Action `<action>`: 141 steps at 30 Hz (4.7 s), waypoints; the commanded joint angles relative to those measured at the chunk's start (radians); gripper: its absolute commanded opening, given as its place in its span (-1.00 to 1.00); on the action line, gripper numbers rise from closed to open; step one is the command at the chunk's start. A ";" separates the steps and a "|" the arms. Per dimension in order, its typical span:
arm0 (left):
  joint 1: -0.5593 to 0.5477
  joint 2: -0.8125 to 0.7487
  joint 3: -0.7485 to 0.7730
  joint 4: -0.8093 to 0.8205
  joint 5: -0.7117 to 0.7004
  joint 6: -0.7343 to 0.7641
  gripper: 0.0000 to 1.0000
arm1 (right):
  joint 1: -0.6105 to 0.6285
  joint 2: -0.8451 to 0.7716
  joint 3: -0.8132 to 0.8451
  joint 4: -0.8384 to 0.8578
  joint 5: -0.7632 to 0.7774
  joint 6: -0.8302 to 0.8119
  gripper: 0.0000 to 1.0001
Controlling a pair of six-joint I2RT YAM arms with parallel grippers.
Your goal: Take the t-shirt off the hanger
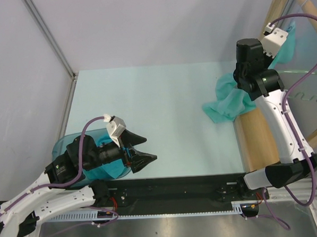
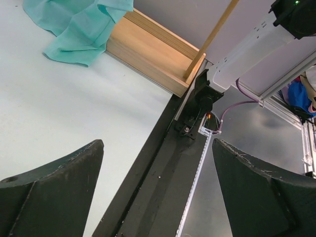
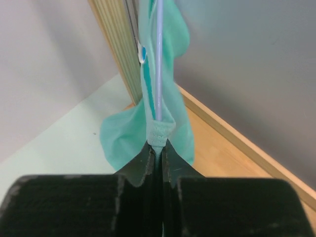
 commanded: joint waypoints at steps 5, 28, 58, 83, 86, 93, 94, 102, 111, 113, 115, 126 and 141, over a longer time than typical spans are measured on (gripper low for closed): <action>0.003 -0.007 0.031 0.001 -0.004 -0.011 0.93 | 0.019 0.032 0.209 0.012 -0.004 0.001 -1.00; 0.001 -0.047 0.062 0.022 -0.124 0.024 0.91 | 0.535 0.070 0.169 0.069 0.103 0.253 -1.00; 0.003 0.356 0.161 0.370 -0.463 0.284 0.19 | 0.946 0.112 0.057 -0.052 0.156 0.728 -1.00; 0.006 0.287 0.227 0.245 -0.368 0.093 -0.99 | 0.935 -0.364 -0.450 0.219 -0.099 0.355 0.55; 0.006 0.266 0.237 0.211 -0.330 0.070 -0.99 | 0.929 -0.439 -0.476 0.243 -0.142 0.268 0.67; 0.008 0.197 0.226 0.152 -0.262 0.037 -0.99 | 0.874 -0.525 -0.513 0.408 -0.257 0.070 0.73; 0.008 0.186 0.223 0.151 -0.254 0.028 -1.00 | 0.866 -0.511 -0.501 0.435 -0.269 0.042 0.78; 0.009 0.111 0.201 0.126 -0.181 0.004 -1.00 | 0.751 -0.363 -0.355 0.435 -0.395 -0.071 0.72; 0.009 0.059 0.169 0.122 -0.135 0.009 -0.99 | 0.674 -0.329 -0.440 0.530 -0.479 -0.053 0.43; 0.009 0.059 0.165 0.119 -0.112 0.009 -0.99 | 0.674 -0.335 -0.460 0.575 -0.490 -0.058 0.21; 0.008 0.054 0.152 0.125 -0.116 0.012 -0.99 | 0.676 -0.339 -0.473 0.595 -0.504 -0.055 -0.06; 0.009 0.033 0.073 0.083 -0.188 0.004 0.32 | 0.707 -0.401 -0.470 0.635 -0.371 -0.088 -1.00; 0.011 0.011 -0.032 0.070 -0.071 -0.026 -0.17 | 0.717 -0.491 -0.455 0.521 -0.217 -0.110 -1.00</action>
